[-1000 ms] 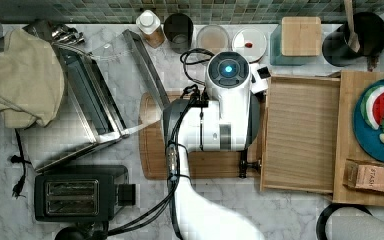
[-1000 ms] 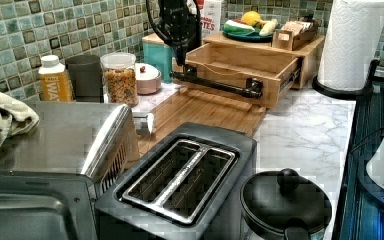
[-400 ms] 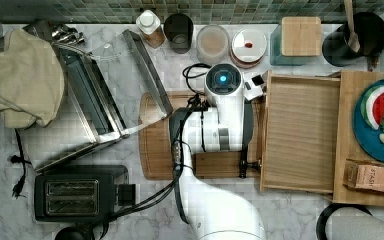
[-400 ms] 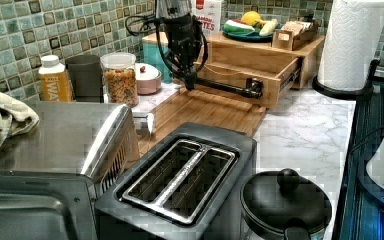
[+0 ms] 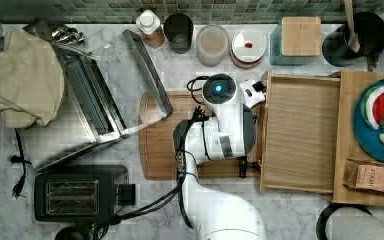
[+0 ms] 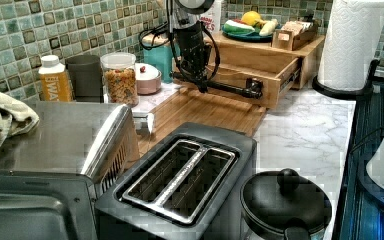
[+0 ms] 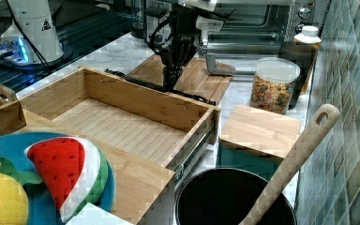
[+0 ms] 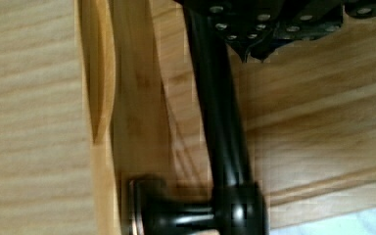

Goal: Close the drawer.

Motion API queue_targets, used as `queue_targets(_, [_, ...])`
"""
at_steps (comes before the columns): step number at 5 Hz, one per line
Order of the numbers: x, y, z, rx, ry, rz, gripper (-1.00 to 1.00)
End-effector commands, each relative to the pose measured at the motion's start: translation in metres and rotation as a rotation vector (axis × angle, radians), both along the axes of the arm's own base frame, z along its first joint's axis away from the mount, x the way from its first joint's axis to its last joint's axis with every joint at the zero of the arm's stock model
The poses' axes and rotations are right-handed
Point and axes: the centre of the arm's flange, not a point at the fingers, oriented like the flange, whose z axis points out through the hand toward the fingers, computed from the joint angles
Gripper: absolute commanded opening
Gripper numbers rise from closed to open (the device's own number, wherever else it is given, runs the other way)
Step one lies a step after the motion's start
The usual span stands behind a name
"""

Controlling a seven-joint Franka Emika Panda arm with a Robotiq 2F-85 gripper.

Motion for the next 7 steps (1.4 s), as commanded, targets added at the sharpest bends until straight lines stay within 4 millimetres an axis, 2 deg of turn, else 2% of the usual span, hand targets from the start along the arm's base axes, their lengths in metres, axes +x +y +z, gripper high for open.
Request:
queue_targets(1, [0.007, -0.077, 0.032, -0.081, -0.102, 0.014, -1.0])
queue_targets(2, [-0.01, -0.12, 0.036, -0.122, -0.099, 0.021, -1.0])
queue_targets(5, [-0.061, -0.287, 0.045, -0.163, -0.086, 0.049, -1.0])
queue_targets(6, [-0.077, -0.32, 0.05, -0.185, -0.068, 0.012, -1.0])
queue_targets(7, [-0.086, -0.339, 0.059, -0.197, -0.048, -0.03, -1.0])
